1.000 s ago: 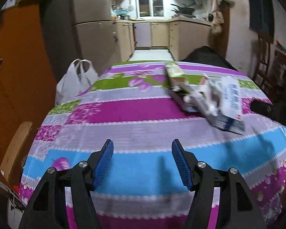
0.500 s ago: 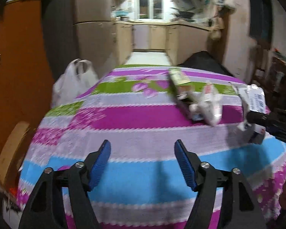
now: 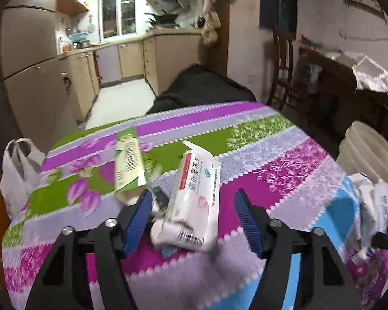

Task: Collect trash
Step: 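Grasp the alcohol-wipes pack with the right gripper while the left gripper grasps the white tube box, then lift and carry the wipes pack and white tablet box over the white bucket, then open both grippers to drop the wipes pack and tablet box into the bucket, then move both tools back over the table toward the last two packs, then grasp the black tissue pack with the right gripper while the left gripper grasps the green box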

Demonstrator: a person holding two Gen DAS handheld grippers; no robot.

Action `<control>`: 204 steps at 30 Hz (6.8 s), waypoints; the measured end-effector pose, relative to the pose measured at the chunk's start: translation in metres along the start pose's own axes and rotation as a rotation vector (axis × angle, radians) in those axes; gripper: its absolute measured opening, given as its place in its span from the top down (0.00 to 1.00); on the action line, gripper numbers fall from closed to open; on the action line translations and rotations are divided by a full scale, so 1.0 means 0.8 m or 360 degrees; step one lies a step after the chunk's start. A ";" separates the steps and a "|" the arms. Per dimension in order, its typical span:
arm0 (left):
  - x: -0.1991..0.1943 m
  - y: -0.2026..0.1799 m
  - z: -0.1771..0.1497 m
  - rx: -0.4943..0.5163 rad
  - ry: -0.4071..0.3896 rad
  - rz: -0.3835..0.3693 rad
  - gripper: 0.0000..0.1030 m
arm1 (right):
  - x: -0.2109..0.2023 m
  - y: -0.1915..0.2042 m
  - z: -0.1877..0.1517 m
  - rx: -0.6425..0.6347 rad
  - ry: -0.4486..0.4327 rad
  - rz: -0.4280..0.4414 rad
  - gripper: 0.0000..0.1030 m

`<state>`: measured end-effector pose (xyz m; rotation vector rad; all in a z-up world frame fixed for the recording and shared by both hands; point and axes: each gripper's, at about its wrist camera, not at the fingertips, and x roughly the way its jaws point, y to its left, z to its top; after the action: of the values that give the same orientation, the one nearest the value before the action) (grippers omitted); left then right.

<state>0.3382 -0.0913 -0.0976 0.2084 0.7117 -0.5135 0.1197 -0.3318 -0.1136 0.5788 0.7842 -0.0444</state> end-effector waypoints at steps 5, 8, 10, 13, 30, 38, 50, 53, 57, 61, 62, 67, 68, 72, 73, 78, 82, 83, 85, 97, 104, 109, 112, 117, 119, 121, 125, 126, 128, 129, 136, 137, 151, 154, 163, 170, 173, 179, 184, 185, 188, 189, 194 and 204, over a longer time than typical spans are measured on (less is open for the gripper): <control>0.051 -0.021 0.000 0.0193 0.0140 0.0023 0.41 | -0.007 -0.002 -0.001 -0.0012 -0.0004 0.0011 0.62; 0.064 -0.027 -0.006 0.0246 0.0147 0.0074 0.51 | -0.004 0.000 0.001 -0.0026 0.0002 0.0020 0.62; 0.063 -0.028 -0.007 0.0241 0.0125 0.0073 0.55 | -0.002 0.006 0.001 -0.0045 0.0005 0.0023 0.62; 0.051 -0.024 -0.011 0.0163 0.0101 0.0049 0.58 | -0.002 0.017 0.001 -0.0099 0.0003 0.0016 0.62; -0.092 -0.011 -0.147 -0.0179 0.0189 0.0048 0.51 | 0.017 0.030 -0.020 -0.0314 0.0095 -0.0110 0.42; -0.090 -0.015 -0.145 -0.0168 0.0148 0.0109 0.45 | 0.021 0.038 -0.025 -0.0373 0.0053 -0.0173 0.37; -0.100 -0.043 -0.118 -0.0109 0.0161 0.0265 0.56 | 0.006 0.043 -0.016 -0.0395 0.0062 -0.0032 0.51; -0.108 -0.066 -0.089 -0.0047 0.0098 0.0245 0.56 | -0.012 0.046 0.000 -0.0413 0.0037 -0.0012 0.51; -0.115 -0.102 -0.054 0.0065 0.0009 0.0240 0.56 | -0.045 0.037 0.031 -0.0405 0.0004 -0.0001 0.51; -0.120 -0.145 -0.020 0.0166 -0.0071 0.0191 0.56 | -0.082 0.021 0.060 -0.0415 -0.0052 -0.0043 0.51; -0.120 -0.153 -0.014 0.0187 -0.0085 0.0184 0.56 | -0.091 0.016 0.067 -0.0415 -0.0067 -0.0054 0.51; -0.118 -0.212 0.029 0.0318 -0.0160 0.0116 0.56 | -0.143 -0.015 0.106 -0.0410 -0.0164 -0.0171 0.51; -0.118 -0.222 0.036 0.0341 -0.0174 0.0105 0.56 | -0.149 -0.021 0.111 -0.0408 -0.0178 -0.0194 0.51; -0.116 -0.281 0.070 0.0456 -0.0247 0.0047 0.56 | -0.182 -0.057 0.134 -0.0378 -0.0242 -0.0328 0.51; -0.117 -0.293 0.075 0.0480 -0.0263 0.0037 0.56 | -0.187 -0.066 0.137 -0.0370 -0.0249 -0.0355 0.51; -0.106 -0.359 0.100 0.0583 -0.0300 -0.0027 0.56 | -0.205 -0.115 0.154 -0.0332 -0.0240 -0.0508 0.51; -0.092 -0.405 0.113 0.0651 -0.0308 -0.0079 0.56 | -0.212 -0.154 0.169 -0.0264 -0.0209 -0.0571 0.51; -0.088 -0.416 0.116 0.0669 -0.0308 -0.0088 0.56 | -0.212 -0.160 0.173 -0.0250 -0.0198 -0.0587 0.51; -0.080 -0.440 0.119 0.0715 -0.0305 -0.0110 0.56 | -0.216 -0.174 0.184 -0.0232 -0.0166 -0.0621 0.51; -0.031 -0.525 0.154 0.0919 -0.0277 -0.0212 0.55 | -0.209 -0.201 0.196 -0.0213 0.0035 -0.0676 0.50; 0.001 -0.548 0.162 0.1033 -0.0172 -0.0325 0.55 | -0.192 -0.214 0.209 -0.0151 0.0135 -0.0663 0.50; 0.049 -0.552 0.178 0.1035 0.0088 -0.0501 0.55 | -0.188 -0.216 0.224 -0.0159 0.0186 -0.0696 0.50; 0.067 -0.552 0.180 0.1063 0.0190 -0.0573 0.55 | -0.182 -0.216 0.231 -0.0169 0.0236 -0.0714 0.50; 0.095 -0.555 0.180 0.1067 0.0363 -0.0703 0.55 | -0.164 -0.225 0.237 -0.0156 0.0336 -0.0717 0.50; 0.103 -0.556 0.178 0.1076 0.0388 -0.0708 0.55 | -0.155 -0.230 0.236 -0.0146 0.0379 -0.0720 0.50; 0.111 -0.556 0.176 0.1080 0.0401 -0.0696 0.55 | -0.147 -0.235 0.234 -0.0143 0.0415 -0.0734 0.50; 0.113 -0.544 0.169 0.1086 0.0404 -0.0682 0.54 | -0.139 -0.238 0.232 -0.0144 0.0446 -0.0722 0.49; 0.114 -0.542 0.168 0.1082 0.0405 -0.0682 0.53 | -0.138 -0.238 0.233 -0.0141 0.0446 -0.0714 0.48; 0.113 -0.538 0.165 0.1069 0.0407 -0.0686 0.51 | -0.135 -0.239 0.235 -0.0152 0.0434 -0.0700 0.46; 0.116 -0.537 0.164 0.1061 0.0410 -0.0686 0.49 | -0.132 -0.241 0.235 -0.0151 0.0435 -0.0693 0.41; 0.117 -0.527 0.161 0.1063 0.0382 -0.0646 0.42 | -0.127 -0.243 0.234 -0.0147 0.0412 -0.0673 0.39; 0.115 -0.528 0.161 0.1063 0.0376 -0.0642 0.42 | -0.127 -0.242 0.234 -0.0149 0.0412 -0.0672 0.39; 0.097 -0.510 0.148 0.0945 0.0302 -0.0625 0.42 | -0.128 -0.236 0.222 -0.0174 0.0334 -0.0727 0.39; 0.086 -0.490 0.137 0.0861 0.0203 -0.0540 0.42 | -0.140 -0.214 0.210 -0.0252 0.0123 -0.0807 0.39; 0.032 -0.358 0.073 0.0450 -0.0129 -0.0186 0.33 | -0.150 -0.106 0.123 -0.0493 -0.0561 -0.0675 0.39; -0.025 -0.202 0.008 0.0122 -0.0171 0.0121 0.30 | -0.074 -0.040 0.082 -0.0523 -0.0482 -0.0367 0.39; -0.061 -0.123 -0.023 -0.0053 -0.0172 0.0287 0.29 | -0.030 -0.002 0.072 -0.0579 -0.0362 -0.0246 0.39; -0.124 0.032 -0.092 -0.0443 -0.0118 0.0620 0.29 | 0.057 0.100 0.053 -0.0747 -0.0089 0.0022 0.39; -0.158 0.116 -0.126 -0.0693 -0.0072 0.0730 0.28 | 0.133 0.172 0.042 -0.0756 0.0153 0.0180 0.19; -0.162 0.123 -0.128 -0.0688 -0.0071 0.0744 0.27 | 0.156 0.187 0.042 -0.0761 0.0248 0.0212 0.19; -0.175 0.129 -0.128 -0.0659 -0.0115 0.0785 0.26 | 0.198 0.221 0.042 -0.0813 0.0329 0.0176 0.19; -0.178 0.132 -0.126 -0.0647 -0.0132 0.0788 0.24 | 0.204 0.228 0.043 -0.0827 0.0322 0.0158 0.19; -0.173 0.135 -0.114 -0.0644 -0.0145 0.0765 0.23 | 0.248 0.257 0.043 -0.0929 0.0373 0.0052 0.23; -0.125 0.110 -0.070 -0.0506 -0.0085 0.0621 0.19 | 0.208 0.217 0.026 -0.0968 0.0324 0.0012 0.62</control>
<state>0.2877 0.0412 -0.0716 0.0319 0.6698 -0.0305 0.2953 -0.1670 -0.1323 0.0068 0.9391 0.2569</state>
